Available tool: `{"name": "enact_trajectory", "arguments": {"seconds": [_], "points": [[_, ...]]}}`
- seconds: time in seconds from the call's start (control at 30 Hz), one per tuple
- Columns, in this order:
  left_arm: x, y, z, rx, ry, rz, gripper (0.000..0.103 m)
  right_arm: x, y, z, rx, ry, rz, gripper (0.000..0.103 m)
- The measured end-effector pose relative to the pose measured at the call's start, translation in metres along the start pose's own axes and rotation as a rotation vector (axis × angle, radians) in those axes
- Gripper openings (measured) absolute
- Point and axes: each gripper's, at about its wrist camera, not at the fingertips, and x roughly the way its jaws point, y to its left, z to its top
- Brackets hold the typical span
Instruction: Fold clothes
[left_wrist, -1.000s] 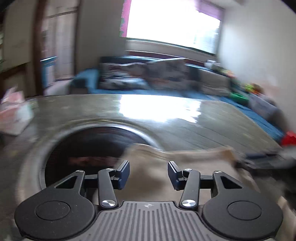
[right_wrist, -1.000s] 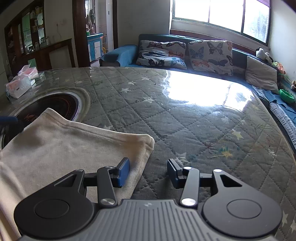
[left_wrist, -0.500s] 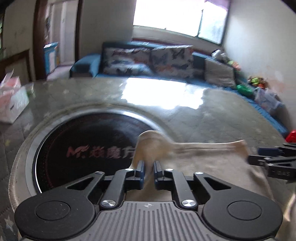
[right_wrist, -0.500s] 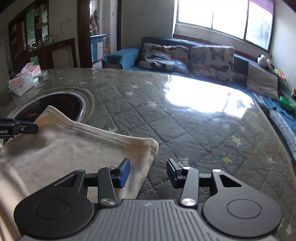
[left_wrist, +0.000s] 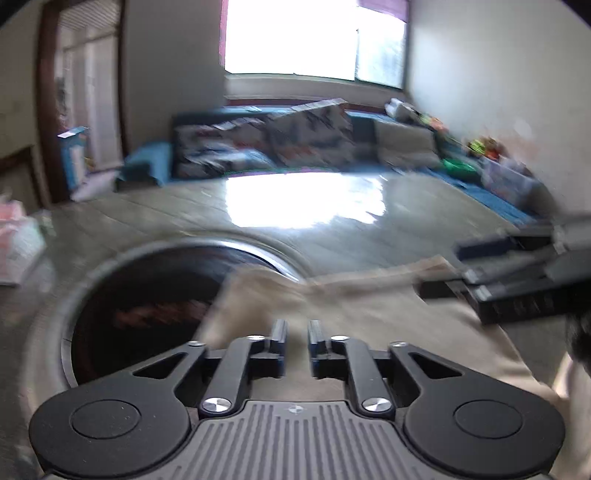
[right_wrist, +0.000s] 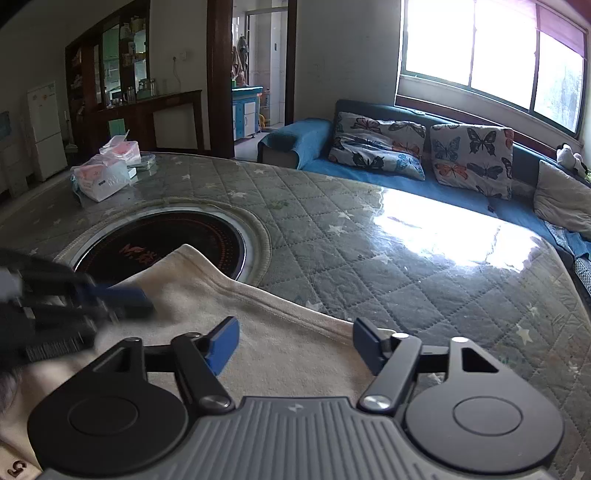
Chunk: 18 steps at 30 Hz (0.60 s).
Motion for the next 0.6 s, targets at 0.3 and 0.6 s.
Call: {"name": "enact_trajectory", "arguments": {"seconds": [0.3, 0.6], "points": [[0.021, 0.024, -0.002, -0.040, 0.072, 0.097, 0.067, 0.008, -0.001, -0.011, 0.011, 0.040, -0.007, 0.073], [0.003, 0.016, -0.008, -0.066, 0.041, -0.007, 0.006, -0.005, 0.000, -0.006, 0.006, 0.010, -0.002, 0.073]]}}
